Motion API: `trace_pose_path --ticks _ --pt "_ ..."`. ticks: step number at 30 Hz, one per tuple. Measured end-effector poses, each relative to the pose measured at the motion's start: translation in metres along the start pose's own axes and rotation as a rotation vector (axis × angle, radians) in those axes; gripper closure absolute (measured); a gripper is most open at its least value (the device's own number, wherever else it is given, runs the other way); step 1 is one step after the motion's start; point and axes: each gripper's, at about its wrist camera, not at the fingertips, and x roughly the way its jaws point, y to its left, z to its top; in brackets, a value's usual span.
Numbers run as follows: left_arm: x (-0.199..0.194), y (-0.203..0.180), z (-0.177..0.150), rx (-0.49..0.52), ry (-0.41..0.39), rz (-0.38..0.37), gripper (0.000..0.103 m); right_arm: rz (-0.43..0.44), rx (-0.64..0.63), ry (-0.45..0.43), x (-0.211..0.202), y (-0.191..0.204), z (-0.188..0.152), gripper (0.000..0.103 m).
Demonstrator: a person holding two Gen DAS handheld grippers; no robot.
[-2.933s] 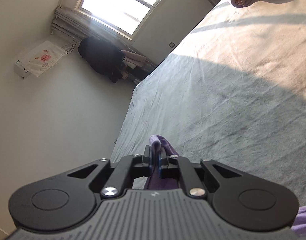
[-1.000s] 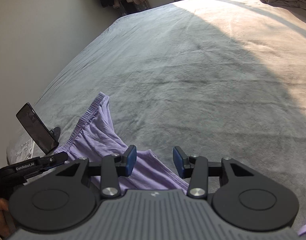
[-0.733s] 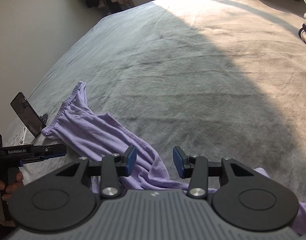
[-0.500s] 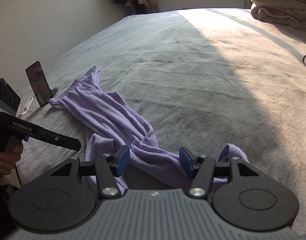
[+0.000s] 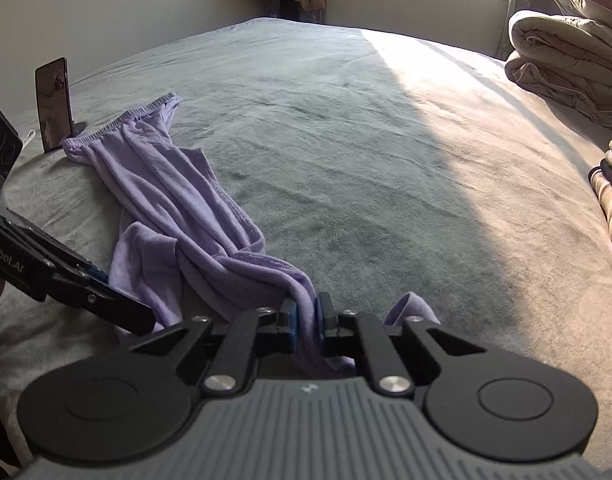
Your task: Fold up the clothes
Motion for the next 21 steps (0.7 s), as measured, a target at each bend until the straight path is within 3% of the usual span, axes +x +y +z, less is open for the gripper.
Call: trace_pose_path --ticks 5,8,12,18,21 --pt "0.009 -0.009 0.007 -0.027 -0.085 -0.015 0.068 0.104 0.182 -0.124 -0.021 -0.015 0.022 0.093" --pt "-0.001 -0.014 0.013 -0.037 -0.091 -0.117 0.059 0.182 0.262 -0.188 -0.033 -0.018 0.035 0.093" --pt "-0.025 -0.021 0.009 -0.016 -0.097 -0.255 0.036 0.255 0.297 -0.239 -0.043 -0.012 0.047 0.093" --pt "-0.065 -0.025 -0.006 0.08 -0.128 -0.305 0.03 0.354 0.307 -0.281 -0.055 0.004 0.064 0.093" --pt "-0.089 -0.016 -0.009 0.088 -0.165 -0.335 0.027 0.392 0.297 -0.263 -0.058 0.017 0.066 0.093"
